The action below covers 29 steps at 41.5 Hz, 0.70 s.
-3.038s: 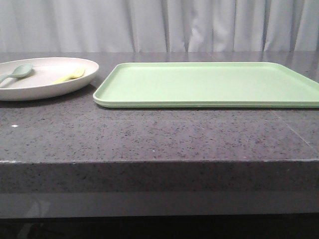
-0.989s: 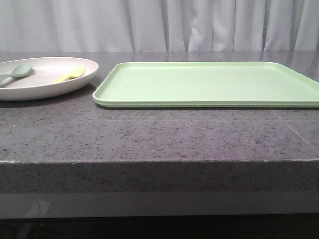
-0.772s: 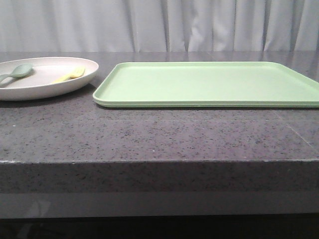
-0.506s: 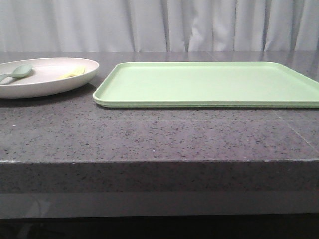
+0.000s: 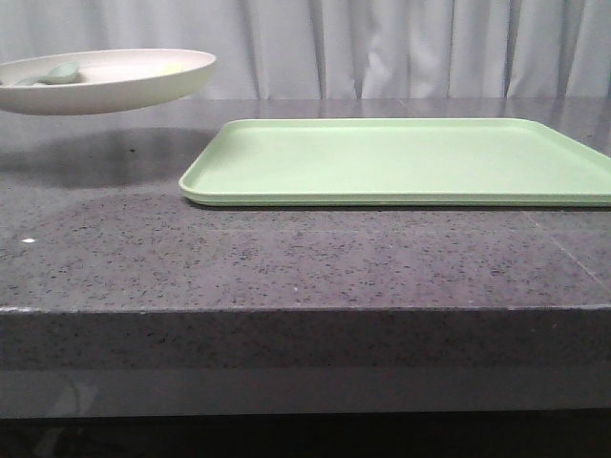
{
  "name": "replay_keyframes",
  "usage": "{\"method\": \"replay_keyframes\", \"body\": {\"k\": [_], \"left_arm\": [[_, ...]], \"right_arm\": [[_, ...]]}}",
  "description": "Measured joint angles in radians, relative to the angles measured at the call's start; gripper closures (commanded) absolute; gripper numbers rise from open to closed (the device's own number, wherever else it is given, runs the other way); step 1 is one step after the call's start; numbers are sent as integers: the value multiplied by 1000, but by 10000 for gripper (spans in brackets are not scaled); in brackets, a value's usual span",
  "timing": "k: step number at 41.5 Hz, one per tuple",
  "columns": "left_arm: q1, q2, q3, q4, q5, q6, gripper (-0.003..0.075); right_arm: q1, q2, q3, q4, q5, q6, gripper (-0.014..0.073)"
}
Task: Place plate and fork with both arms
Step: 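Lift the cream plate with the left gripper and carry it over the tray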
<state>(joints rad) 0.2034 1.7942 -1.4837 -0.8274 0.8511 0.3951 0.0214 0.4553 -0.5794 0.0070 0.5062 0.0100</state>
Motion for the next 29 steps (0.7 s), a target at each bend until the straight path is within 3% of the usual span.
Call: {"method": "replay_keyframes", "body": {"k": [7, 17, 29], "left_arm": [[-140, 0, -69, 30, -41, -115, 741], [-362, 0, -145, 219, -155, -360, 741], [-541, 24, -149, 256, -242, -488, 741]], "right_arm": [[0, 0, 0, 0, 0, 0, 43], [0, 0, 0, 0, 0, 0, 43], [0, 0, 0, -2, 0, 0, 43]]}}
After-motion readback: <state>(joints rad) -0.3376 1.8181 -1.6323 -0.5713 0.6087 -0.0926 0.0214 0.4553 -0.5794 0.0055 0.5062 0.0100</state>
